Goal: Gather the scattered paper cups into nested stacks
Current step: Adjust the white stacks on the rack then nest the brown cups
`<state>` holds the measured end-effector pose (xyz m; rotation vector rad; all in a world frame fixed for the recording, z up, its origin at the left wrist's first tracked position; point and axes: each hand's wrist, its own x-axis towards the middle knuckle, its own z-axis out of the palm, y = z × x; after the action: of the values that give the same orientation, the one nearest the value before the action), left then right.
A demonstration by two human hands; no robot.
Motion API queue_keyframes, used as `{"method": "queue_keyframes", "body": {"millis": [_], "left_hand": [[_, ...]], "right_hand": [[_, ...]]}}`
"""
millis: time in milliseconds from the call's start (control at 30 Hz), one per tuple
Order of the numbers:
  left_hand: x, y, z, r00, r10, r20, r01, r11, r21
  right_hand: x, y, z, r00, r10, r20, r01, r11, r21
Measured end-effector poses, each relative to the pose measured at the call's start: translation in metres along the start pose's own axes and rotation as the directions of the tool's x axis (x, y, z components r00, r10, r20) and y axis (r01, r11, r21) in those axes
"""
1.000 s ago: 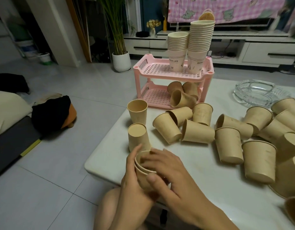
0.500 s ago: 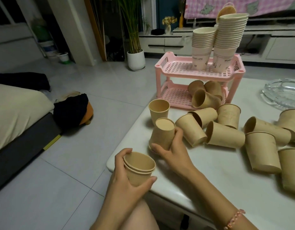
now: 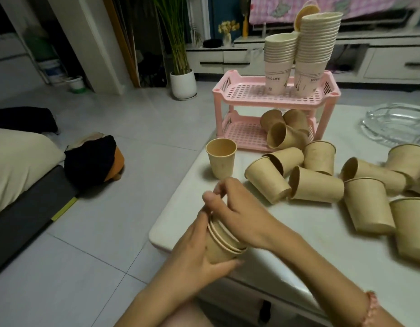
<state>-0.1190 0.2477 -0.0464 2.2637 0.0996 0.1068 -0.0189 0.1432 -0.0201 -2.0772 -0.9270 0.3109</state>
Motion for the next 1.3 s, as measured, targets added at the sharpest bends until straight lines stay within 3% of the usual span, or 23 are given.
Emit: {"method": "queue_keyframes", "body": {"millis": [100,133,200,267,367,433,500,533,600,667,800,867,900,933,967,1000,1067,1167,1300], "left_hand": [[-0.002,-0.002,0.001,0.995,-0.018,-0.094,0.009,0.996,-0.089],[-0.004,-0.004,-0.002,0.988,-0.022,-0.152,0.004,0.992,-0.123],[-0.006,-0.010,-0.010,0.969,-0.055,-0.241,0.014,0.985,-0.171],[-0.008,-0.014,-0.015,0.961,-0.090,-0.260,0.047,0.985,-0.168],[-0.009,-0.018,-0.020,0.959,-0.106,-0.264,0.070,0.988,-0.141],[-0.008,-0.021,-0.022,0.951,-0.135,-0.279,0.095,0.984,-0.152],[-0.004,-0.023,-0.024,0.940,-0.161,-0.300,0.120,0.981,-0.151],[-0.003,-0.024,-0.024,0.934,-0.172,-0.312,0.133,0.981,-0.142],[0.002,-0.023,-0.022,0.932,-0.188,-0.310,0.156,0.980,-0.126],[0.006,-0.018,-0.018,0.942,-0.187,-0.280,0.160,0.980,-0.117],[0.012,0.000,-0.003,0.973,-0.134,-0.189,0.119,0.989,-0.090],[0.011,0.000,-0.001,0.973,-0.114,-0.202,0.096,0.990,-0.099],[0.010,-0.003,-0.002,0.970,-0.093,-0.225,0.071,0.992,-0.105],[0.010,-0.004,-0.002,0.965,-0.077,-0.251,0.050,0.992,-0.112],[0.009,-0.005,-0.003,0.961,-0.076,-0.267,0.044,0.991,-0.125],[0.008,-0.005,-0.003,0.960,-0.087,-0.268,0.051,0.989,-0.140],[0.006,-0.002,-0.001,0.965,-0.101,-0.241,0.065,0.986,-0.155],[0.004,0.003,0.002,0.966,-0.095,-0.242,0.056,0.985,-0.161],[0.005,0.005,0.002,0.968,-0.096,-0.230,0.057,0.983,-0.172]], "right_hand": [[0.016,-0.001,0.019,0.992,-0.015,-0.129,0.030,0.992,0.122],[0.025,0.004,0.016,0.973,-0.022,-0.231,0.040,0.997,0.072],[0.047,0.014,0.003,0.895,-0.198,-0.399,0.088,0.957,-0.278],[0.069,0.020,-0.005,0.921,-0.252,-0.297,0.053,0.837,-0.545],[0.086,0.020,-0.007,0.984,-0.089,-0.154,-0.039,0.738,-0.674],[0.078,0.019,-0.009,0.936,-0.170,-0.307,-0.007,0.866,-0.500],[0.052,0.011,-0.012,0.838,-0.157,-0.522,0.083,0.983,-0.163],[0.036,0.005,-0.012,0.813,-0.107,-0.572,0.144,0.989,0.019],[0.003,-0.005,-0.008,0.856,-0.029,-0.516,0.157,0.966,0.207],[-0.019,-0.008,0.001,0.942,-0.022,-0.336,0.107,0.966,0.236],[-0.041,-0.012,0.006,0.992,-0.115,-0.047,0.114,0.993,-0.028],[-0.039,-0.013,-0.007,0.993,-0.103,-0.055,0.105,0.994,0.032],[-0.034,-0.009,-0.016,0.986,-0.077,-0.149,0.089,0.993,0.079],[-0.025,-0.001,-0.028,0.959,-0.075,-0.274,0.087,0.996,0.030],[-0.013,0.007,-0.039,0.928,-0.105,-0.356,0.063,0.990,-0.129],[0.001,0.016,-0.049,0.926,-0.127,-0.355,0.008,0.948,-0.318],[0.030,0.030,-0.060,0.972,-0.022,-0.234,-0.128,0.785,-0.607],[0.056,0.039,-0.060,0.988,0.098,-0.117,-0.153,0.651,-0.744],[0.065,0.042,-0.064,0.990,0.140,-0.031,-0.111,0.616,-0.780]]}}
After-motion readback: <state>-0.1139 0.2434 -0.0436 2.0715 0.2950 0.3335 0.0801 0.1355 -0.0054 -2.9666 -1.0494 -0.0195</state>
